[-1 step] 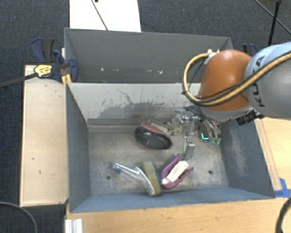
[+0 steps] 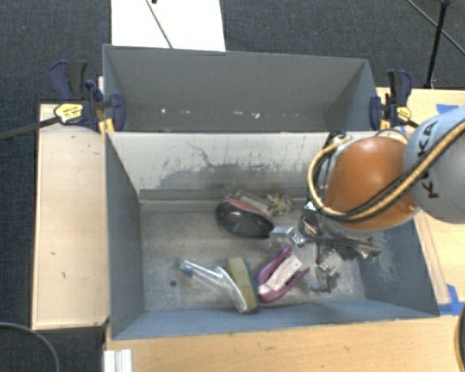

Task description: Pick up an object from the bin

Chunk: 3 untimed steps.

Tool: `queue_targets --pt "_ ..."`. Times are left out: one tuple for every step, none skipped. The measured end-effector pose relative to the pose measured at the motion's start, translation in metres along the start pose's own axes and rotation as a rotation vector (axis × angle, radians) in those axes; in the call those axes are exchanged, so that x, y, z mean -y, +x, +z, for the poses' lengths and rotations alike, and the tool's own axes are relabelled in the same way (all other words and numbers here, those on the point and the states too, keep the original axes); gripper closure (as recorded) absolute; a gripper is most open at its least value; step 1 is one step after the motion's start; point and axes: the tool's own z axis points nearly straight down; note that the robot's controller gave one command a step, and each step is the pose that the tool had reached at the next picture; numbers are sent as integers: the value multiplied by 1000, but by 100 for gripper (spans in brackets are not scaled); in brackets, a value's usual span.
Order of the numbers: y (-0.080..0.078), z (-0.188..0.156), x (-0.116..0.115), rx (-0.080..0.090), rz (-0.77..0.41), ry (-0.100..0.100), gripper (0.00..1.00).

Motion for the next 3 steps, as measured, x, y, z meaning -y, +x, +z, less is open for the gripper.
queue_targets --pt "-11 18 -41 1 -120 -2 0" --pt "-11 18 -39 2 -117 1 100" --pt "-27 -238 -23 9 -241 9 100"
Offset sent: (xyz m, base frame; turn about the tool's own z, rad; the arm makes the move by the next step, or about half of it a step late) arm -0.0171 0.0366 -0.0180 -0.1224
